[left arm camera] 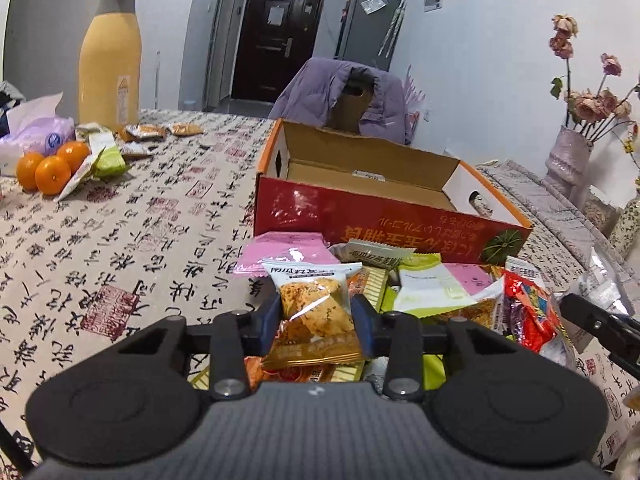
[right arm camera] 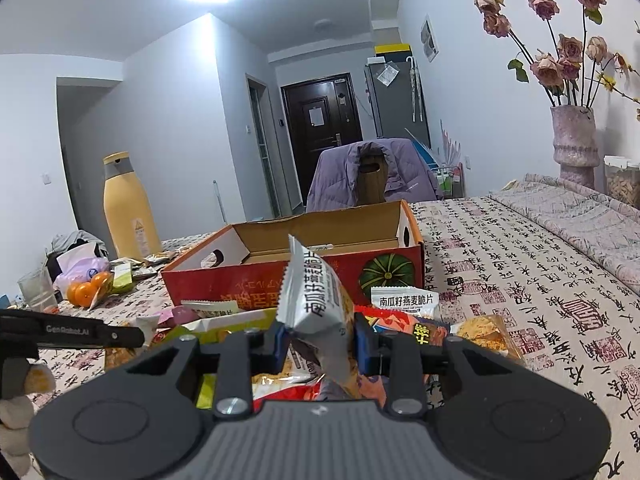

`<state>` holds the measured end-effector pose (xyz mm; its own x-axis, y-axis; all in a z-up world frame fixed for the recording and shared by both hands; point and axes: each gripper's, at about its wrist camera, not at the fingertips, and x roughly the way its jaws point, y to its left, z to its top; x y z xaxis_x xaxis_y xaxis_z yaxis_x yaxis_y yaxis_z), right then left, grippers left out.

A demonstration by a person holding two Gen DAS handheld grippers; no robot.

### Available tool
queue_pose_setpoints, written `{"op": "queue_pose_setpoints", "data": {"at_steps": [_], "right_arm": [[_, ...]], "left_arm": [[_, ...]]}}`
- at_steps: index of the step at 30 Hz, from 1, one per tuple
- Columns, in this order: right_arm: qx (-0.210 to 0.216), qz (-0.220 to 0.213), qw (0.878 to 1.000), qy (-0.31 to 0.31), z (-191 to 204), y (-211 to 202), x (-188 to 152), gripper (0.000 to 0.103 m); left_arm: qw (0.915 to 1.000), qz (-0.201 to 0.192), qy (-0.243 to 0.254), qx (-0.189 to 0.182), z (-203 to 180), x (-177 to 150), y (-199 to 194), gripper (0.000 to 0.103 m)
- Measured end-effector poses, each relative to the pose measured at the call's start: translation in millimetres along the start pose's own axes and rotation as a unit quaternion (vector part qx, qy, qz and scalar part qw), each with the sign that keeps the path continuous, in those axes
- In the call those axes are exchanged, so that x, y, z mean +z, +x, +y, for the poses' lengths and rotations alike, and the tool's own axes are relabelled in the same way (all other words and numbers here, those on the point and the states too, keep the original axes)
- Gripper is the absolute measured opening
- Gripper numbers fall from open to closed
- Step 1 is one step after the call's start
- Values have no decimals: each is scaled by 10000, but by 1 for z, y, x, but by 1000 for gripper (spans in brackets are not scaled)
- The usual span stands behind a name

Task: Organize snacks
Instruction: 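Grasp a cracker packet with the left gripper while the right gripper lifts the silver packet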

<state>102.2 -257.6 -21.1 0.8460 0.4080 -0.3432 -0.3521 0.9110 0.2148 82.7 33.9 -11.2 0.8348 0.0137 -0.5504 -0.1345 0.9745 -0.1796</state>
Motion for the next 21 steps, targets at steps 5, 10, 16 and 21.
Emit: {"op": "queue_pose_setpoints", "data": {"at_steps": [5,10,16,21], "right_arm": [[20,-33,10000,-36,0,-1,2,31],[-5,-163,9997,-200,2,0,14,32],[15,-234,9993,-292,-1,8,41,32],[23,-227,9992,-340,-3,26,66,32]], "left_arm": [[9996,-200,151,-103,-5,6,-12,39],[9981,-456,397,-123,-11,24,-20,39],[9969,-591,418,-294,-14,53,-19,39],[9965,-623,500,-233,-19,80,-5,39]]}}
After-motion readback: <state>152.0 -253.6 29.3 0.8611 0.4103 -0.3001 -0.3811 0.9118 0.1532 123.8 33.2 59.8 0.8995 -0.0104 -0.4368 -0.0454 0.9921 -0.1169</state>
